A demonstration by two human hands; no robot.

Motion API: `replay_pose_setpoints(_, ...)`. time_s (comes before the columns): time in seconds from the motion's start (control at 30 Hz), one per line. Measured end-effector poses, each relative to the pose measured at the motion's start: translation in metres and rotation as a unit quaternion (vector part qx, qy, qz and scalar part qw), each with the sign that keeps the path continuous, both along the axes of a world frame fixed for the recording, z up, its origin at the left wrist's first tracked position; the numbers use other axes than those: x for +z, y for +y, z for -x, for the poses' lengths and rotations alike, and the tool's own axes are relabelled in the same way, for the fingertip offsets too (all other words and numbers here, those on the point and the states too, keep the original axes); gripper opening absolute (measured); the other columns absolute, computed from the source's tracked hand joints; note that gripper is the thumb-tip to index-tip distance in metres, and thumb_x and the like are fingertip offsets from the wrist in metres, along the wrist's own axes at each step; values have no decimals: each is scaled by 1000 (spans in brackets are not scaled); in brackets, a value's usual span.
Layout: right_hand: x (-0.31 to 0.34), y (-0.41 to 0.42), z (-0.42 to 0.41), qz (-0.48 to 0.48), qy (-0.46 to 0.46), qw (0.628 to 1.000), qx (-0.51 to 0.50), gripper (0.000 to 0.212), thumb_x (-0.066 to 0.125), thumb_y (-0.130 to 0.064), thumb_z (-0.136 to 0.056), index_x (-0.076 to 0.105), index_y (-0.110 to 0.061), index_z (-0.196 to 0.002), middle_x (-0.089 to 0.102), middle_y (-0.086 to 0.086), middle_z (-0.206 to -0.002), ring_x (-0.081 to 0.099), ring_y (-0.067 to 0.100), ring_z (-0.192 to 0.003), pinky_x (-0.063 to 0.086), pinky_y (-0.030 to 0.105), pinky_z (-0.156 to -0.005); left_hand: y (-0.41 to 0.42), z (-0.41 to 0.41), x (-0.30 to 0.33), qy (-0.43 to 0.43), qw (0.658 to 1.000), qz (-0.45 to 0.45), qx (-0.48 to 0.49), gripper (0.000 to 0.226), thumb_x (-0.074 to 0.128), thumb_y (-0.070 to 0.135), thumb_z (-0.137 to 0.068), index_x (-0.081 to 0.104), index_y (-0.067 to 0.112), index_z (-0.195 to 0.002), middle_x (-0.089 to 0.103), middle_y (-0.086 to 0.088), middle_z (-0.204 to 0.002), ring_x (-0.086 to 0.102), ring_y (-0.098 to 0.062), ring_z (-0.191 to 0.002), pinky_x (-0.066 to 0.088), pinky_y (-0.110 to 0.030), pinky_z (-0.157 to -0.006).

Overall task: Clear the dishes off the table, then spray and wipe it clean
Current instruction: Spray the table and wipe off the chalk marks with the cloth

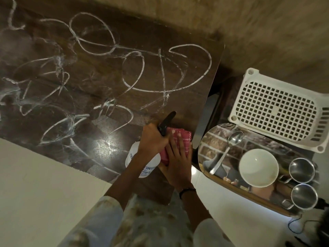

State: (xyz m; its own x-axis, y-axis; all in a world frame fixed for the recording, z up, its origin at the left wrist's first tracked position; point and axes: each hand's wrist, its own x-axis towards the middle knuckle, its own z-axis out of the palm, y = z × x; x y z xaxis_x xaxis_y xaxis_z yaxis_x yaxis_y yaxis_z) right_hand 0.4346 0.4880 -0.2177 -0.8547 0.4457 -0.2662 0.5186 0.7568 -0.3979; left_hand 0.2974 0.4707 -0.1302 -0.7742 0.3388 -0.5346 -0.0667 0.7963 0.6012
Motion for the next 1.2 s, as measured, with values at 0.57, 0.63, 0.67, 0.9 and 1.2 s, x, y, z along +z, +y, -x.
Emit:
replay_pose_setpoints(0.57, -5, 57, 127, -67, 14, 996, -49, 76, 36, -65, -88, 19, -26, -151, 13, -1, -160, 4, 30, -148, 0, 58, -115, -34, 85, 2, 2, 994, -103, -29, 24, 77, 22, -75, 65, 7, -89, 67, -1, -81, 62, -10, -76, 46, -13, -71)
replay_pose_setpoints(0.63, -2, 43, 107, -57, 14, 998, -17, 75, 39, -64, -88, 22, -26, -151, 15, -2, -160, 6, 27, -148, 0, 54, -116, -31, 91, 2, 7, 994, -106, -35, 22, 77, 21, -75, 65, 7, -87, 64, 5, -75, 61, -5, -72, 46, -14, -72)
replay_pose_setpoints(0.67, -2, 40, 93, -52, 12, 999, -5, 76, 41, -64, -87, 24, -26, -151, 16, -3, -159, 7, 25, -147, -2, 52, -117, -30, 93, 2, 11, 993, -109, -36, 21, 77, 21, -75, 65, 8, -86, 63, 8, -74, 60, 0, -69, 45, -10, -70)
replay_pose_setpoints(0.9, -3, 78, 92, -82, -29, 985, -149, 82, 39, -68, -84, 20, -25, -151, 16, 0, -160, 3, 26, -148, 2, 55, -114, -21, 106, 3, -1, 994, -108, -30, 22, 76, 25, -75, 68, 10, -89, 63, 7, -79, 57, 5, -74, 39, 3, -65)
replay_pose_setpoints(1.2, -4, 70, 121, -68, 1, 997, -29, 79, 39, -66, -88, 16, -27, -152, 10, -2, -160, 2, 27, -148, 3, 61, -115, -5, 113, -11, 13, 992, -111, -65, 24, 78, 30, -73, 68, 14, -87, 69, -2, -80, 65, -14, -75, 53, -29, -75)
